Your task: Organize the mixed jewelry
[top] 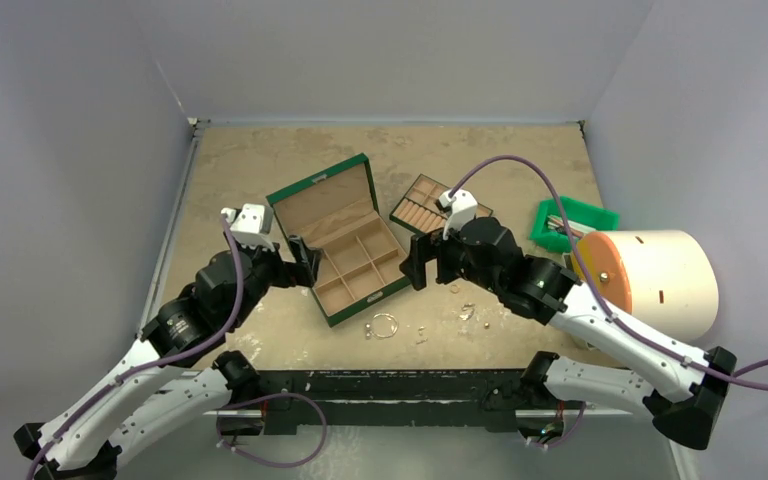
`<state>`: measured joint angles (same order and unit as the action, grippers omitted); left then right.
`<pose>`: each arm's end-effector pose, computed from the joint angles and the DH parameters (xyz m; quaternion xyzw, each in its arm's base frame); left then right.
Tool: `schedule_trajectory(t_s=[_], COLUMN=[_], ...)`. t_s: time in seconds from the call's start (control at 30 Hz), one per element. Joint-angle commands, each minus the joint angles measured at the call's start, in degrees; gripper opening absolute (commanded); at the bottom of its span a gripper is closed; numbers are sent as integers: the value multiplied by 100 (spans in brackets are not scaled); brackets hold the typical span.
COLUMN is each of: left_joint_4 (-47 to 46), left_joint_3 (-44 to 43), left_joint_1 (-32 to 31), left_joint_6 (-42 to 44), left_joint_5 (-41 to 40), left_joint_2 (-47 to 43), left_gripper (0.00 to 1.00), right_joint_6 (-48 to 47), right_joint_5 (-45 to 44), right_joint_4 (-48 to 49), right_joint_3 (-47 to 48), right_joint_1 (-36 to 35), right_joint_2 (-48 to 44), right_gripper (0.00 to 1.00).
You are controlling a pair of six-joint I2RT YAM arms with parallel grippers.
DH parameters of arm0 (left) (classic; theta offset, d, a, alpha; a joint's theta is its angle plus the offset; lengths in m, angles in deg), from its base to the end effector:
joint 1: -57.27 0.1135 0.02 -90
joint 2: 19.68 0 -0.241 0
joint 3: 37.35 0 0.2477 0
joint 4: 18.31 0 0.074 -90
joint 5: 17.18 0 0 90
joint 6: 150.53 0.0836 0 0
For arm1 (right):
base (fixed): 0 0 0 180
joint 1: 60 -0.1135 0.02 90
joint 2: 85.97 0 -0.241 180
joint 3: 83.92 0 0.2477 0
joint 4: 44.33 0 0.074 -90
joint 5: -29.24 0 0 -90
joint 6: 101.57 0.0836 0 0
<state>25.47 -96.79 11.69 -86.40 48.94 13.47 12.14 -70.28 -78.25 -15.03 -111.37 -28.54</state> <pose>0.1528 -0.1076 0.3098 0.0145 0.7982 -0.2024 0.5671 0.1841 0.2082 0.3060 -0.1532 0.8154 0.2828 0.4813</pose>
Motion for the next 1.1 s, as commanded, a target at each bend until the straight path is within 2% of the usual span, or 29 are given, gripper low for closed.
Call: schedule_trajectory(t_s=[0.0,0.27,0.5,0.63,1.07], left_joint_4=[-37,-38,10,39,75], left_joint_3=[-294,-303,-334,-352,-361], left_joint_1=[-43,-53,-56,-56,-55], left_joint_6=[59,26,21,20,20], left_joint_5=[-352,-604,-788,-802,-838], left_joint_2=[-10,-240,-266,-216,-243], left_gripper=[99,99,99,99,99], right_joint_6=[-229,-472,-125,163,1022], right_joint_5=[45,674,1054,963,-190], right_joint_4=[-177,-49,275,453,954], right_joint_3=[252,206,-35,-85,-179], right_joint_1=[-43,-54,-238,-559,-1633], right_joint_2=[-181,-195,62,332,1426], right_gripper=[99,98,93,90,74])
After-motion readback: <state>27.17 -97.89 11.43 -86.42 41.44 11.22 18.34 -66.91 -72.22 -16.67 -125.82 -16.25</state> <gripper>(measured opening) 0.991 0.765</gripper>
